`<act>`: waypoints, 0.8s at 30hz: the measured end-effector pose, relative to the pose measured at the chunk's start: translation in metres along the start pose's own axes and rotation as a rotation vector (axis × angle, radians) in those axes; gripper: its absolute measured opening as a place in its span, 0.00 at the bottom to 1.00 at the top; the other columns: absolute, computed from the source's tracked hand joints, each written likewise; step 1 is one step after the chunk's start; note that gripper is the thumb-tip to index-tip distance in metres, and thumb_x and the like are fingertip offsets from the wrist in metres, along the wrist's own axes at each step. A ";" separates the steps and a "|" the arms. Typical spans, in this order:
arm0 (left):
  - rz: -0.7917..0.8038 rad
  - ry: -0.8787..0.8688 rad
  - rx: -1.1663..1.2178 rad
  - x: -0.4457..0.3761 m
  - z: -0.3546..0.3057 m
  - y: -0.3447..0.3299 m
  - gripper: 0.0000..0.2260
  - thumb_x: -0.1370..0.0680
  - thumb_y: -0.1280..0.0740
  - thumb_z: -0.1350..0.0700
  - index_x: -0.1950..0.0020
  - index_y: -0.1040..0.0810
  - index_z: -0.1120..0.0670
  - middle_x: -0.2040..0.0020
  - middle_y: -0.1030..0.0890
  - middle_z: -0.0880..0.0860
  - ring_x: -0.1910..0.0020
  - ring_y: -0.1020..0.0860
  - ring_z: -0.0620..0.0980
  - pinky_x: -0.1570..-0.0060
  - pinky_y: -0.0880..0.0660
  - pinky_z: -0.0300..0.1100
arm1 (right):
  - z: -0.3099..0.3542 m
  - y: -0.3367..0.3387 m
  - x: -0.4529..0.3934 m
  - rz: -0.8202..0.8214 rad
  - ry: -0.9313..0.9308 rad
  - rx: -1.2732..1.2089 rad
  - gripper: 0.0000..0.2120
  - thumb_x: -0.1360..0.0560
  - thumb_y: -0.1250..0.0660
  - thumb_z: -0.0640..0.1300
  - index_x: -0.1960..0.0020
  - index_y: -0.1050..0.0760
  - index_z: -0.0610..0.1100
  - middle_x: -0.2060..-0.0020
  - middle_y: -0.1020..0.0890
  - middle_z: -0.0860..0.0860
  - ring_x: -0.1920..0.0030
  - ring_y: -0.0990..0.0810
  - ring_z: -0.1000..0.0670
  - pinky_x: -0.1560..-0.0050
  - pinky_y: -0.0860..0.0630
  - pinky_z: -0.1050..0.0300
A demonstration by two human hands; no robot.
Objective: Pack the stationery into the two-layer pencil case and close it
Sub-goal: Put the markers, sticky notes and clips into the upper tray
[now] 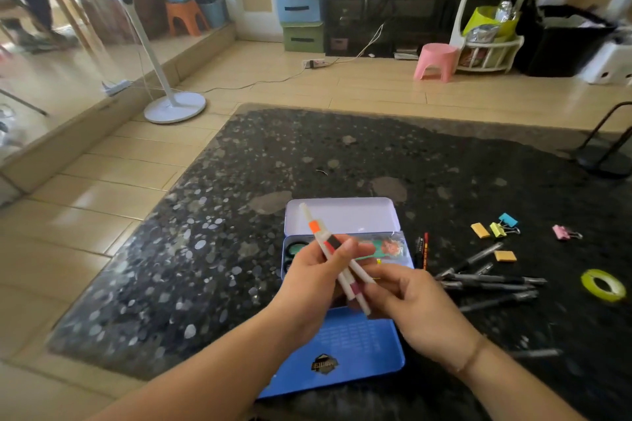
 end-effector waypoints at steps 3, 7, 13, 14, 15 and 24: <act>-0.046 0.003 0.046 -0.006 -0.007 0.013 0.13 0.24 0.36 0.49 0.54 0.17 0.56 0.50 0.16 0.58 0.51 0.17 0.58 0.53 0.20 0.54 | 0.003 0.005 -0.009 -0.107 0.060 0.199 0.05 0.23 0.35 0.39 0.50 0.25 0.47 0.60 0.13 0.51 0.59 0.15 0.55 0.56 0.21 0.60; -0.188 -0.002 -0.148 -0.021 -0.019 0.034 0.13 0.19 0.40 0.51 0.52 0.20 0.57 0.56 0.16 0.57 0.61 0.19 0.52 0.63 0.21 0.46 | 0.006 0.026 -0.028 -0.251 0.168 0.579 0.04 0.24 0.33 0.43 0.56 0.25 0.51 0.65 0.17 0.54 0.63 0.19 0.57 0.63 0.24 0.60; -0.347 -0.211 -0.942 -0.047 -0.047 0.076 0.08 0.23 0.35 0.53 0.61 0.19 0.51 0.73 0.26 0.45 0.75 0.32 0.43 0.75 0.35 0.36 | -0.006 0.034 -0.062 -0.385 0.278 1.019 0.03 0.27 0.31 0.47 0.54 0.20 0.51 0.56 0.21 0.55 0.53 0.29 0.50 0.57 0.26 0.53; -0.344 -0.221 -1.009 -0.050 -0.046 0.078 0.06 0.24 0.33 0.53 0.61 0.20 0.49 0.73 0.26 0.45 0.76 0.31 0.42 0.75 0.35 0.36 | -0.009 0.032 -0.067 -0.385 0.264 1.018 0.04 0.27 0.31 0.48 0.54 0.19 0.52 0.56 0.21 0.55 0.53 0.29 0.50 0.56 0.27 0.52; -0.337 -0.220 -1.065 -0.051 -0.045 0.081 0.05 0.25 0.32 0.52 0.60 0.20 0.48 0.73 0.25 0.44 0.76 0.30 0.41 0.75 0.35 0.36 | -0.011 0.030 -0.072 -0.392 0.252 1.009 0.04 0.28 0.30 0.48 0.54 0.19 0.52 0.56 0.20 0.54 0.53 0.29 0.49 0.56 0.27 0.52; -0.222 -0.236 -1.420 -0.058 -0.032 0.080 0.06 0.27 0.29 0.47 0.57 0.23 0.48 0.69 0.22 0.48 0.70 0.23 0.48 0.70 0.25 0.44 | -0.019 0.026 -0.094 -0.376 0.284 1.073 0.05 0.32 0.28 0.47 0.57 0.21 0.53 0.59 0.21 0.54 0.54 0.28 0.49 0.58 0.31 0.55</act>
Point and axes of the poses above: each hand's wrist, its own x-axis away from the middle knuckle, its own y-axis out of the back of the hand, z = x × y, the point moved 3 cm from there along -x, towards the middle knuckle
